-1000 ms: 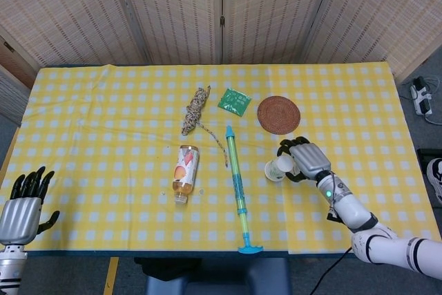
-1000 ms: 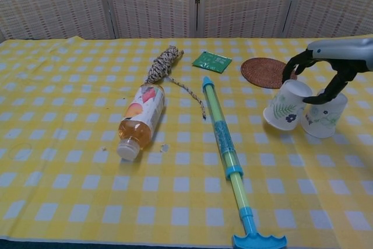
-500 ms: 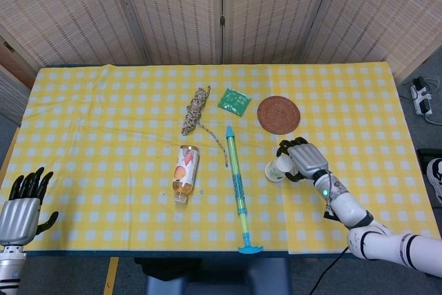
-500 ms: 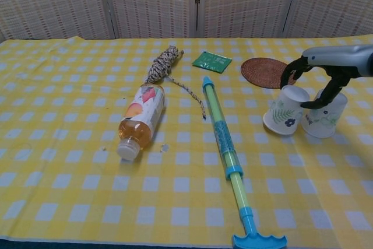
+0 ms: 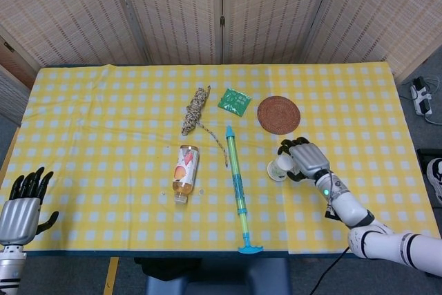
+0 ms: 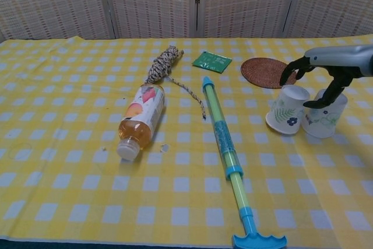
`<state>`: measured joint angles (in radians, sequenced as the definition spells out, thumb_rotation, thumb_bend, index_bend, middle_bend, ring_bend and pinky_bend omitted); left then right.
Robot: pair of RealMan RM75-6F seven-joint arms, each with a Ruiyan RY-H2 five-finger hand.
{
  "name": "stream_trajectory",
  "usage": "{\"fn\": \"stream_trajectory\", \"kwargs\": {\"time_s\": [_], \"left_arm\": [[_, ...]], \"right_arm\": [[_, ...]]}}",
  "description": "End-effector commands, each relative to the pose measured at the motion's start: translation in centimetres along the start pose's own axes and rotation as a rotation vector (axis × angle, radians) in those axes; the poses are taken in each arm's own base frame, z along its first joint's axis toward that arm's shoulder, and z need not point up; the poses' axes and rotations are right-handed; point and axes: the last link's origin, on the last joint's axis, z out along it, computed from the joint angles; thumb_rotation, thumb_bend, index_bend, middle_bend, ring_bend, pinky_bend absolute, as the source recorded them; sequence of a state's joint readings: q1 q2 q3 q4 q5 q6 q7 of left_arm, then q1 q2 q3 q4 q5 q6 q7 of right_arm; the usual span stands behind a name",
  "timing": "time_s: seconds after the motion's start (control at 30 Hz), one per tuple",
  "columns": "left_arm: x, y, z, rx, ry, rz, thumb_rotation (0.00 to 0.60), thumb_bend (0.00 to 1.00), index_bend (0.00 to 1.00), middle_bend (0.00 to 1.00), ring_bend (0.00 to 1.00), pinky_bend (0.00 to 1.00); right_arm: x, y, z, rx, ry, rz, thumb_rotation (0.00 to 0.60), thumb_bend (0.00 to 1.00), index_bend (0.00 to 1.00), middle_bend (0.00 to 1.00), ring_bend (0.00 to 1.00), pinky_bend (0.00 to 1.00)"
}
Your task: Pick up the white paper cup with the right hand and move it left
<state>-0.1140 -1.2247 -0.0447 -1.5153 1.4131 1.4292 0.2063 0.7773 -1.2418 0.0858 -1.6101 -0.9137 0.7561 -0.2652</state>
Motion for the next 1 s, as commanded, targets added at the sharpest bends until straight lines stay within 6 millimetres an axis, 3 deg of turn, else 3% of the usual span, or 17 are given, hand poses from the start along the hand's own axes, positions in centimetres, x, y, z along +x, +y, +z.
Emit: {"fn": "stream_trajectory", "kwargs": {"time_s": [0.03, 0.2, 0.43, 0.77, 1.0], "left_arm": [[0.0, 0.0, 0.0, -0.001, 0.000, -0.003, 0.600, 0.33, 0.07, 0.00, 0.00, 0.00], [0.1, 0.0, -0.1, 0.000, 0.005, -0.004, 0.600, 0.33, 0.07, 0.00, 0.00, 0.00], [0.4, 0.1, 0.0, -0.004, 0.017, -0.005, 0.600, 0.33, 0.07, 0.00, 0.00, 0.00], [0.9, 1.6, 0.5, -0.045, 0.052, -0.007, 0.600, 0.33, 0.07, 0.00, 0.00, 0.00], [0.9, 2.5, 0.6, -0.064, 0.053, -0.004, 0.600, 0.33, 0.07, 0.00, 0.00, 0.00]], "right_arm": [[0.3, 0.1, -0.3, 0.002, 0.011, 0.002, 0.600, 0.38, 0.15, 0.15, 0.16, 0.10], [1.4, 0.5, -1.7, 0.007, 0.070, 0.016, 0.600, 0.38, 0.09, 0.13, 0.15, 0.10], [2.6, 2.9, -6.1, -0.031, 0.258, 0.029, 0.600, 0.38, 0.08, 0.13, 0.15, 0.10], [-0.4, 6.8, -13.9, -0.125, 0.403, 0.038, 0.600, 0.38, 0.06, 0.02, 0.09, 0.05], [-2.5, 7.8, -17.2, -0.103, 0.455, 0.093, 0.600, 0.38, 0.06, 0.03, 0.05, 0.00]]}}
